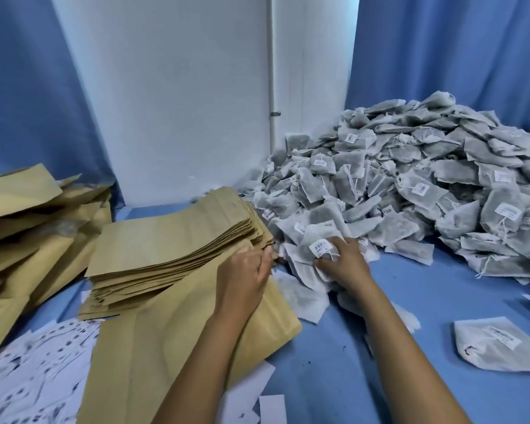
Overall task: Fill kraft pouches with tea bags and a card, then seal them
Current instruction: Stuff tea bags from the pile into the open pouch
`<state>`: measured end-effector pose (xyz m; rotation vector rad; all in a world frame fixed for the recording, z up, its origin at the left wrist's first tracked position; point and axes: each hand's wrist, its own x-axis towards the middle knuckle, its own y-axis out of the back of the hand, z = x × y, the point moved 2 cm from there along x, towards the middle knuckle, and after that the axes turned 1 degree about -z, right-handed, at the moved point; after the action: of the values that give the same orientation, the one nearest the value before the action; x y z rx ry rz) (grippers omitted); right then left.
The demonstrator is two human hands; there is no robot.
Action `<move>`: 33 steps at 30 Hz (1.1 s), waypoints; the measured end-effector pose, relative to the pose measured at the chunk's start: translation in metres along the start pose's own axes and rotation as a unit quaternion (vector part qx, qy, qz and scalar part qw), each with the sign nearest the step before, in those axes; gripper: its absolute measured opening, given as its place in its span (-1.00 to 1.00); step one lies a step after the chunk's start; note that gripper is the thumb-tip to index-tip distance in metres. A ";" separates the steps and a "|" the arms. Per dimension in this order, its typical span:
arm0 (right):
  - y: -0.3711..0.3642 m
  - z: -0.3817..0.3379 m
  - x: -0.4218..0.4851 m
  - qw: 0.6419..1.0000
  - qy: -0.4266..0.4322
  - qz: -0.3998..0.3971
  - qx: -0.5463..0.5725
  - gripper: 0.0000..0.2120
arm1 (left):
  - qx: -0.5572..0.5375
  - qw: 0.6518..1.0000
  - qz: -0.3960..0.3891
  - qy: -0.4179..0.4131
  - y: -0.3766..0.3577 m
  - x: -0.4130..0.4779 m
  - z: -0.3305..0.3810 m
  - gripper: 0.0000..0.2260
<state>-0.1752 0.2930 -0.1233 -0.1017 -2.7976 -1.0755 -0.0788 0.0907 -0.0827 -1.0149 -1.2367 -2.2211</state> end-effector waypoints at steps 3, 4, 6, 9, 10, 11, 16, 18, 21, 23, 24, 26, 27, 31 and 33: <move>-0.010 0.002 -0.009 0.996 -0.010 0.012 -0.087 -0.41 | -0.088 0.996 -0.008 0.032 -0.008 -0.010 -0.013 -0.48; -0.010 0.001 -0.011 0.996 -0.012 0.046 -0.078 -0.35 | -0.127 0.991 -0.014 0.040 -0.012 -0.012 -0.017 -0.46; -0.006 -0.002 -0.014 0.991 -0.006 0.132 -0.011 -0.28 | -0.207 0.976 -0.030 0.059 -0.020 -0.018 -0.023 -0.46; 0.004 -0.015 -0.019 0.949 0.040 0.187 0.252 -0.30 | -0.279 0.952 -0.025 0.123 -0.031 -0.028 -0.032 -0.53; 0.005 -0.020 -0.021 0.924 0.053 0.159 0.345 -0.38 | -0.295 0.943 -0.018 0.150 -0.033 -0.030 -0.036 -0.53; 0.004 -0.027 -0.025 0.899 0.062 0.114 0.419 -0.48 | -0.315 0.932 -0.009 0.179 -0.033 -0.033 -0.039 -0.55; -0.018 -0.054 -0.041 0.714 -0.015 -0.165 0.681 -0.74 | -0.339 0.916 0.025 0.212 -0.030 -0.034 -0.043 -0.55; -0.035 -0.068 -0.052 0.644 -0.046 -0.259 0.719 -0.71 | -0.315 0.931 0.021 0.185 -0.031 -0.033 -0.040 -0.59; -0.057 -0.079 -0.063 0.619 -0.080 -0.302 0.720 -0.71 | -0.300 0.933 0.026 0.195 -0.032 -0.035 -0.043 -0.62; -0.057 -0.079 -0.065 0.645 -0.089 -0.309 0.693 -0.72 | -0.276 0.943 0.037 0.182 -0.030 -0.036 -0.047 -0.61; -0.055 -0.078 -0.066 0.666 -0.095 -0.311 0.671 -0.71 | -0.267 0.948 0.045 0.170 -0.028 -0.035 -0.048 -0.61; -0.051 -0.072 -0.064 0.716 -0.103 -0.306 0.618 -0.60 | -0.258 0.951 0.070 0.153 -0.023 -0.033 -0.045 -0.61; -0.049 -0.068 -0.063 0.742 -0.103 -0.306 0.587 -0.54 | -0.252 0.953 0.087 0.143 -0.020 -0.031 -0.043 -0.62; -0.042 -0.063 -0.064 0.807 -0.046 -0.324 0.491 -0.67 | -0.261 0.951 0.136 0.097 -0.009 -0.027 -0.038 -0.60; -0.042 -0.066 -0.064 0.885 0.021 -0.286 0.366 -0.61 | -0.268 0.950 0.139 0.083 -0.005 -0.025 -0.036 -0.60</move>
<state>-0.1095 0.2165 -0.1126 0.8512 -3.0390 0.0084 -0.0801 0.0625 -0.1168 -1.0796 -0.3826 -2.3958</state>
